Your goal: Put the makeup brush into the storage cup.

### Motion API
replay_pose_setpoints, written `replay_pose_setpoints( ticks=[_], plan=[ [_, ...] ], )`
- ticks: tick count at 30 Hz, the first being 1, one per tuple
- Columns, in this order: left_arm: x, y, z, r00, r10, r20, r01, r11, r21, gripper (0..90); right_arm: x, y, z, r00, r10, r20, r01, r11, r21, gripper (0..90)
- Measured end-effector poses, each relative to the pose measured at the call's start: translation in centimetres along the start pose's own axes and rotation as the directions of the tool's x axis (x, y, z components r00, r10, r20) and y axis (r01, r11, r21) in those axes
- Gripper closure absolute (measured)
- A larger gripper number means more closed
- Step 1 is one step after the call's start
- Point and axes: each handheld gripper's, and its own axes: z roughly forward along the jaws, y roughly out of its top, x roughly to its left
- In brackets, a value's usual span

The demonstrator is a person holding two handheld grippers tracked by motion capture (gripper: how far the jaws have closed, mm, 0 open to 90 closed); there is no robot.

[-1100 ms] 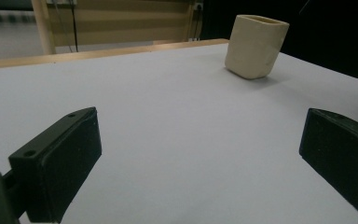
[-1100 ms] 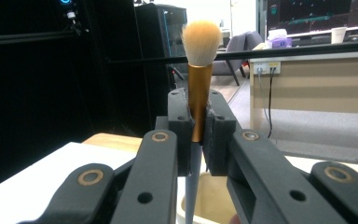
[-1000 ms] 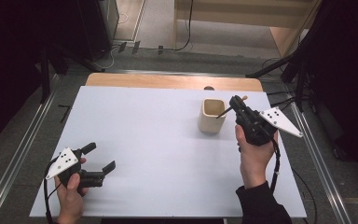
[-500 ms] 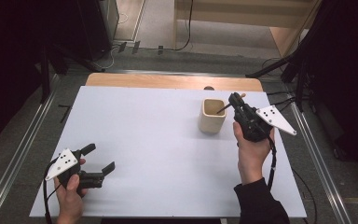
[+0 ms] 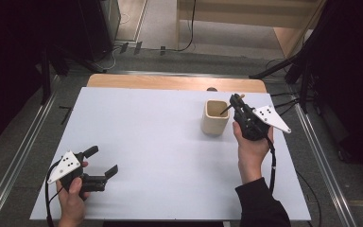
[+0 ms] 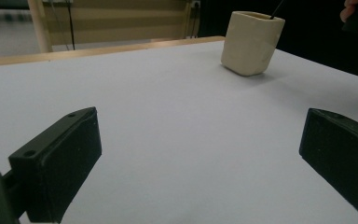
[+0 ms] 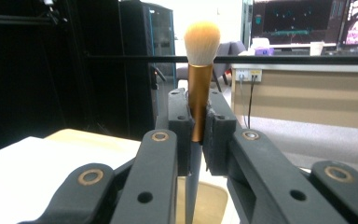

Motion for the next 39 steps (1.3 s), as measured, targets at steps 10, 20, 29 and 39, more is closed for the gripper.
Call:
replay_pose_setpoints(
  ticks=[10, 20, 29, 39],
  plan=[
    [-0.1, 0.0, 0.0, 1.0, 0.002, 0.003, -0.002, 1.0, -0.003, 0.0, -0.3, -1.3, 1.4, 1.0, 0.0, 0.007, 0.0, 0.999, 0.053, 85.0],
    [-0.1, 0.0, 0.0, 1.0, -0.001, 0.004, 0.001, 1.0, -0.002, 0.0, -0.3, -2.4, 2.4, 1.0, -0.006, 0.008, 0.005, 0.995, 0.1, 84.9],
    [-0.2, 0.0, 0.1, 0.9999, 0.003, 0.01, -0.003, 1.0, 0.0, 0.0, -1.0, -3.8, 3.1, 0.9998, 0.008, 0.021, -0.011, 0.988, 0.154, 84.8],
    [-0.3, 0.0, 0.2, 0.9999, 0.003, 0.017, -0.003, 1.0, -0.004, 0.0, -1.3, -4.2, 3.4, 0.9993, 0.032, 0.017, -0.035, 0.984, 0.176, 64.5]
  ],
)
